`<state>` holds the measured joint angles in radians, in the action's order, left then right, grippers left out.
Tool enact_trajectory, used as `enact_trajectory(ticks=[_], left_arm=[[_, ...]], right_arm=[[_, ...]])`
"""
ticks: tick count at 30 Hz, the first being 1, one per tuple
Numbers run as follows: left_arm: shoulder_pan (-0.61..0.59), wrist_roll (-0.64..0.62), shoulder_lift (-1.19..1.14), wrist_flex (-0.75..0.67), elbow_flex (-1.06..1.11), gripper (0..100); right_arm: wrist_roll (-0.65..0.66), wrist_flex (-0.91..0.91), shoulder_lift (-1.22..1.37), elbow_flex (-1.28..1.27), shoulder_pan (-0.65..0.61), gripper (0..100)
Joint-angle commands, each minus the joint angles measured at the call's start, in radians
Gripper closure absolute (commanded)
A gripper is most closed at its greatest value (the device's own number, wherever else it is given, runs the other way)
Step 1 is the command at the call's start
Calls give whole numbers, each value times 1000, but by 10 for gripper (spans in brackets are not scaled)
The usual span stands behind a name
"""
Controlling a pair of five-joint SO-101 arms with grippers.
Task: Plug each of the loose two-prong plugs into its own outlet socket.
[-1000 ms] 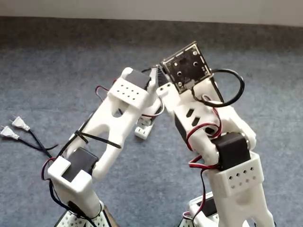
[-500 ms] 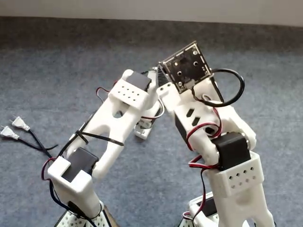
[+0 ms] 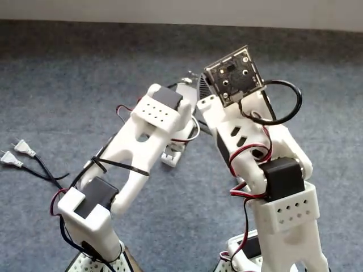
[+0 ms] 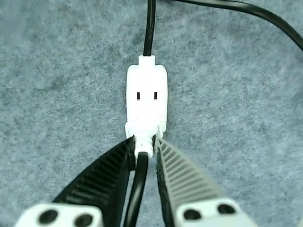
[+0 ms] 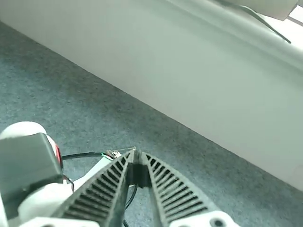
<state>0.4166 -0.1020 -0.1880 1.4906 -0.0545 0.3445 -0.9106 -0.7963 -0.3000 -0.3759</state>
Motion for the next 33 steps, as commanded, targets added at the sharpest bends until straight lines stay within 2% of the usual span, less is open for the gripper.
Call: enact_trajectory(ticks=[1, 20, 24, 33], left_arm=[[15, -5, 5, -17, -2, 994], [27, 3, -4, -57, 91, 994], [27, 3, -82, -98, 104, 994], [25, 3, -217, -92, 18, 993]], right_arm=[[2, 7, 1, 50, 12, 991], [2, 7, 1, 50, 12, 991], [2, 7, 1, 50, 12, 991], [2, 7, -1, 50, 13, 991]])
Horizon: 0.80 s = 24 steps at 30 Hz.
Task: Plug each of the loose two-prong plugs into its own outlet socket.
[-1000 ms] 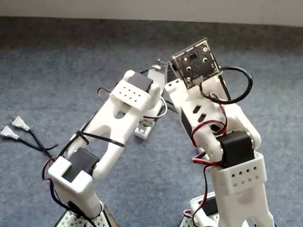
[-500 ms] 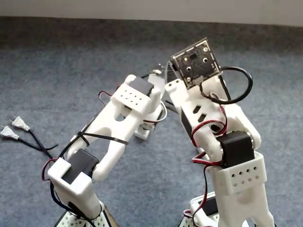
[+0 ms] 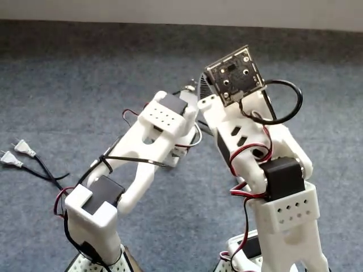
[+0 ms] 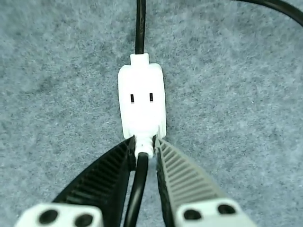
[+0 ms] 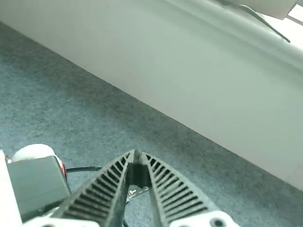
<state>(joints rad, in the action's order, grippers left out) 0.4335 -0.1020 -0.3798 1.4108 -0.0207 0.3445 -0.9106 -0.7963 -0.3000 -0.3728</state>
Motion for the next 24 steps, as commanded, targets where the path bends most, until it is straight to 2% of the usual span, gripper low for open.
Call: enact_trajectory(ticks=[1, 3, 8, 16, 21, 24], left_arm=[[8, 3, -21, -11, -18, 992], [8, 3, 5, 6, -24, 970], [8, 2, 116, 26, -15, 837], [8, -5, 200, 60, -19, 827], [-1, -5, 199, 52, -15, 764], [-25, -6, 197, 51, -15, 759]], right_arm=[[2, 7, -1, 50, 10, 991], [2, 7, -1, 50, 10, 991], [2, 7, -1, 50, 10, 991], [2, 7, -1, 50, 10, 991], [2, 7, -1, 50, 8, 991], [2, 7, -1, 50, 8, 991]])
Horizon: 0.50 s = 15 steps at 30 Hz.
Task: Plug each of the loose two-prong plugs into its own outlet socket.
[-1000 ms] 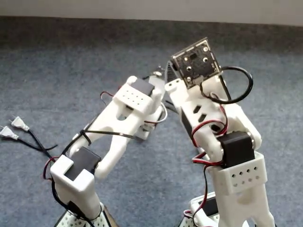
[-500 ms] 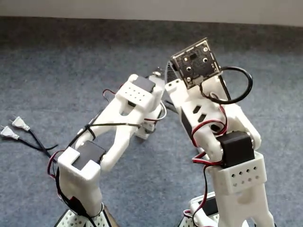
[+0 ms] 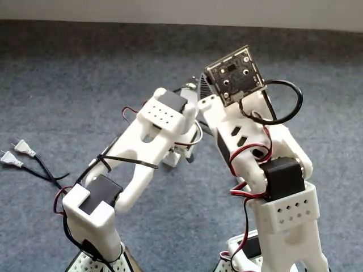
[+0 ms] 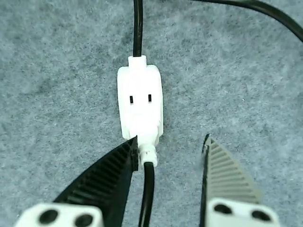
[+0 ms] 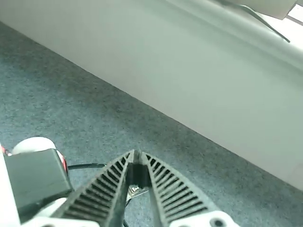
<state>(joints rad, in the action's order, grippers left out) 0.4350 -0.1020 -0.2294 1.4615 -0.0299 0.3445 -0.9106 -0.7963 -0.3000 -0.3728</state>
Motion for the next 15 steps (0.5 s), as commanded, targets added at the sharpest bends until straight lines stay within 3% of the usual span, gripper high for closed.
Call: enact_trajectory(ticks=[1, 10, 15], left_arm=[[-39, -6, 47, 0, -5, 758], [-68, -6, -19, -112, 51, 761], [-68, -87, -62, -141, 47, 761]], right_arm=[[2, 7, -1, 50, 7, 991], [2, 7, -1, 48, 5, 991], [3, 7, -1, 45, 5, 991]])
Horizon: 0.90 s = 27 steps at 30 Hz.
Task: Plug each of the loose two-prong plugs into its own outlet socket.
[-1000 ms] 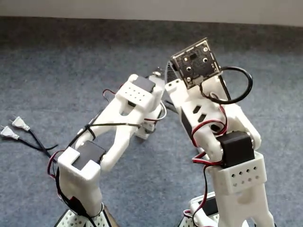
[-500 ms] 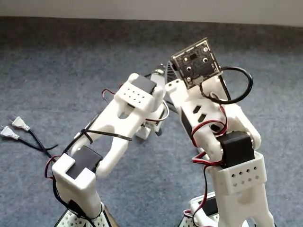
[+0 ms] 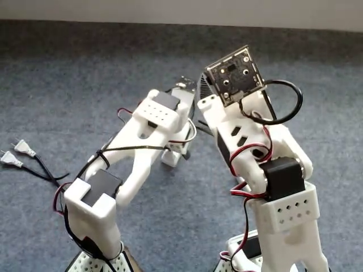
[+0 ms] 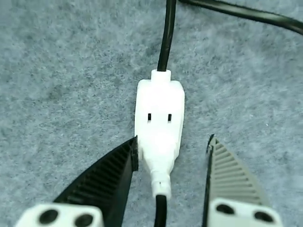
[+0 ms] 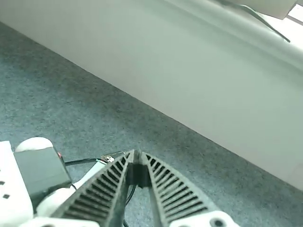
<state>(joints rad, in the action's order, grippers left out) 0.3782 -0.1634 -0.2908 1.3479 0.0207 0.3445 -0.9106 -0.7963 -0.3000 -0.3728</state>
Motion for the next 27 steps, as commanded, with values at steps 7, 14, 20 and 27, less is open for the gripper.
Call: enact_trajectory(ticks=[7, 14, 20, 27], left_arm=[[-18, -28, -58, -61, -2, 762], [-12, -29, -134, -66, -44, 845], [-10, -29, -157, -69, -85, 986], [-15, -35, -157, -64, -255, 994]], right_arm=[[5, 7, -1, 44, 7, 991], [6, 7, -1, 48, 8, 991], [6, 4, -1, 50, 10, 991], [2, 7, -1, 62, 50, 991]])
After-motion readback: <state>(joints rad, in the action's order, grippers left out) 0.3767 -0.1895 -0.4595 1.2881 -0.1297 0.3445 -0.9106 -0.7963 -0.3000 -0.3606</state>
